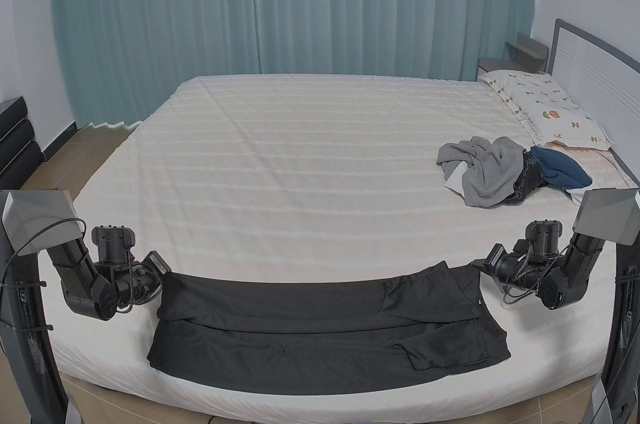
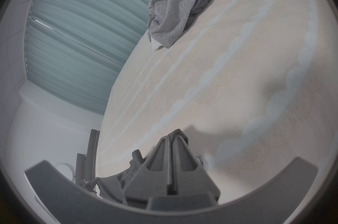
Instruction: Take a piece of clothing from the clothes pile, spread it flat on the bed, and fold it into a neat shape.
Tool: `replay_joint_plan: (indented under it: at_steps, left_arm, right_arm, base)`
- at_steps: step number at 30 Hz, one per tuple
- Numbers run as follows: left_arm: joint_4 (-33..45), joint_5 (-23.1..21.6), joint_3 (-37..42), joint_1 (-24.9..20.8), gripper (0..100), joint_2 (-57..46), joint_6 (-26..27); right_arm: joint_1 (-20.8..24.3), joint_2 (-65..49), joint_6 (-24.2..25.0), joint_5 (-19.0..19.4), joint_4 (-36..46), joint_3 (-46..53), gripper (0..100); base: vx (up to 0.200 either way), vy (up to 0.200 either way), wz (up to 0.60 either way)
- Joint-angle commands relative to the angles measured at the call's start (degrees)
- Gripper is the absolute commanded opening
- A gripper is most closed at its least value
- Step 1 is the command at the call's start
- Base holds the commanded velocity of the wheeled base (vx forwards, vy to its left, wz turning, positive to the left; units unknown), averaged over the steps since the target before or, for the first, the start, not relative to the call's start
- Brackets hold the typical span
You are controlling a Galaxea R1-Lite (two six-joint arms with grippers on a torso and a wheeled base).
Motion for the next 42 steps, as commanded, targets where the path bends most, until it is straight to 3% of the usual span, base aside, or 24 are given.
replay_joint_plan:
  at_steps: [1, 2, 6, 7, 11, 15, 20, 26, 40, 41, 42]
  left_arm:
    - [0.13, -0.02, -0.06, -0.03, 0, 0.27, -0.02]
    - [0.39, -0.11, -0.23, -0.03, 0, 0.18, 0.07]
    - [0.48, -0.02, -0.41, -0.20, 0, 0.27, 0.16]
    - [0.39, -0.02, -0.41, -0.20, 100, 0.27, 0.16]
    - [0.39, -0.02, -0.67, -0.20, 100, 0.54, 0.16]
    - [0.39, -0.11, -1.46, 0.15, 100, 0.98, 0.07]
    - [0.48, -0.11, -1.90, 0.24, 100, 1.06, -0.20]
    - [0.48, -0.11, -2.08, 0.33, 100, 1.15, -0.20]
    - [0.48, -0.11, -2.25, 0.33, 100, 1.42, -0.20]
    - [0.48, -0.11, -2.25, 0.33, 100, 1.42, -0.20]
    - [0.48, -0.11, -2.25, 0.33, 100, 1.42, -0.20]
  right_arm:
    - [-0.05, 0.31, 0.01, 0.01, -0.07, -0.03, 0]
    - [-0.05, 0.31, -0.08, 0.10, 0.02, 0.06, 100]
    - [0.04, 0.31, -0.17, 0.10, -0.07, 0.06, 100]
    - [0.04, 0.04, -0.17, 0.01, 0.02, 0.06, 100]
    - [0.39, -3.65, -0.52, -0.07, 0.02, 0.50, 100]
    - [4.96, -13.32, -0.61, 2.12, 0.72, 5.42, 100]
    - [9.18, -12.00, -2.36, 3.62, 0.64, 7.09, 100]
    - [9.10, -5.58, -8.17, 3.79, 0.02, 7.18, 100]
    - [8.66, -2.77, -12.82, 3.88, -0.07, 8.67, 100]
    - [8.66, -2.77, -13.35, 3.79, -0.24, 8.85, 0]
    - [8.48, -3.21, -13.70, 3.79, -0.42, 9.11, 0]
  base:
    - [0.000, 0.000, 0.00]
    - [0.000, 0.000, 0.00]
    - [0.000, 0.000, 0.00]
    - [0.000, 0.000, 0.00]
    - [0.000, 0.000, 0.00]
    - [0.000, 0.000, 0.00]
    - [0.000, 0.000, 0.00]
    - [0.000, 0.000, 0.00]
    - [0.000, 0.000, 0.00]
    - [0.000, 0.000, 0.00]
    - [0.000, 0.000, 0.00]
